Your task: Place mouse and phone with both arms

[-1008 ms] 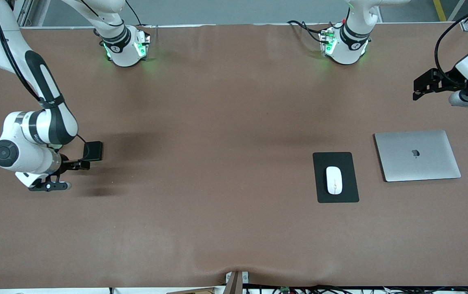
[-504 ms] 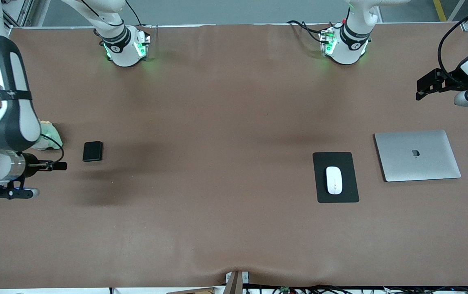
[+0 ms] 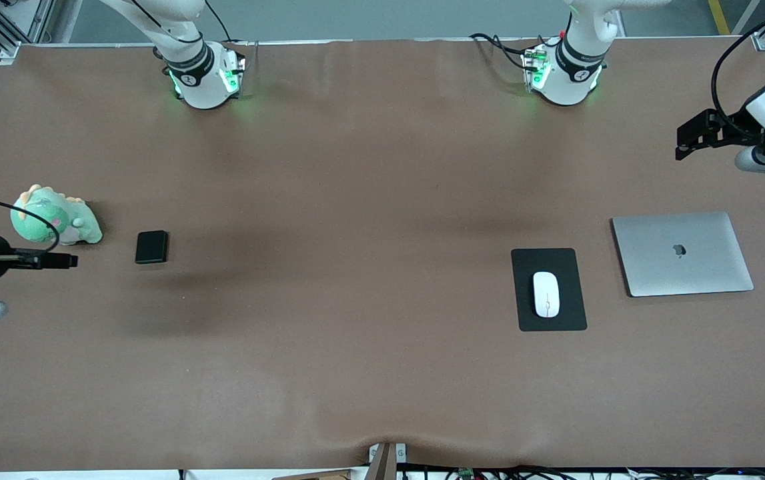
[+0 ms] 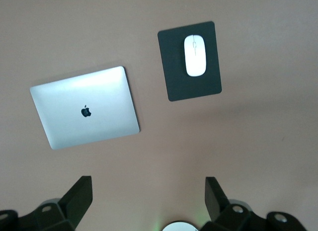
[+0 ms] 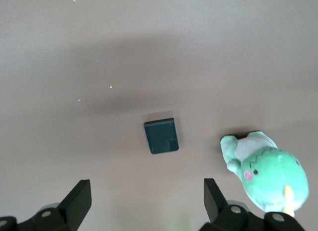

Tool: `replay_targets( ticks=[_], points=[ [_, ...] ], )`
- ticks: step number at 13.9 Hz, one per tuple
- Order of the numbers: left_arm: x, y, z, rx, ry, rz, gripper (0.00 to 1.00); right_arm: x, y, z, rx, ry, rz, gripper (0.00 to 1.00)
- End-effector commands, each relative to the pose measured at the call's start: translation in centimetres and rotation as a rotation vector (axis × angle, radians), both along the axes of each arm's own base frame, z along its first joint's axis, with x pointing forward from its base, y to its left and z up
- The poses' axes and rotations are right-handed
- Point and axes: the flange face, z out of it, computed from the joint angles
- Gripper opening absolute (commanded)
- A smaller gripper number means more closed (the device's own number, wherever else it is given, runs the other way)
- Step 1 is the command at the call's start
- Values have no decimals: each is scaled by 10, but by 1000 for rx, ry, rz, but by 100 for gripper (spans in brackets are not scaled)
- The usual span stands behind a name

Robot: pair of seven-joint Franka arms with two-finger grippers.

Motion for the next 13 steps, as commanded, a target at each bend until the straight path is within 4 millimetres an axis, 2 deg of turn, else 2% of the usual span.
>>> replay_targets(
  ticks=[1, 3, 5, 6, 8, 10, 11, 13],
  points=[
    [4, -2, 11, 1, -19, 10, 100, -7, 12, 45, 5, -27, 16, 100],
    [6, -3, 6, 0, -7, 9, 100, -19, 31, 87, -8, -90, 40, 100],
    [6, -2, 4, 0, -3, 10, 100, -28, 62, 119, -35, -138, 85, 100],
    [6, -2, 5, 0, -5, 10, 100, -35, 66, 134, -46, -159, 90, 100],
    [6, -2, 5, 1, -5, 7, 100, -50, 57, 152, -49, -147, 79, 100],
    [7, -3, 5, 1, -6, 3, 100, -63, 60, 161, -45, -116, 158, 100],
    [7, -4, 5, 1, -6, -4, 100, -76, 55, 177, -46, -126, 160, 100],
    [7, -4, 4, 1, -5, -5, 100, -94, 54, 189, -46, -120, 158, 100]
  ],
)
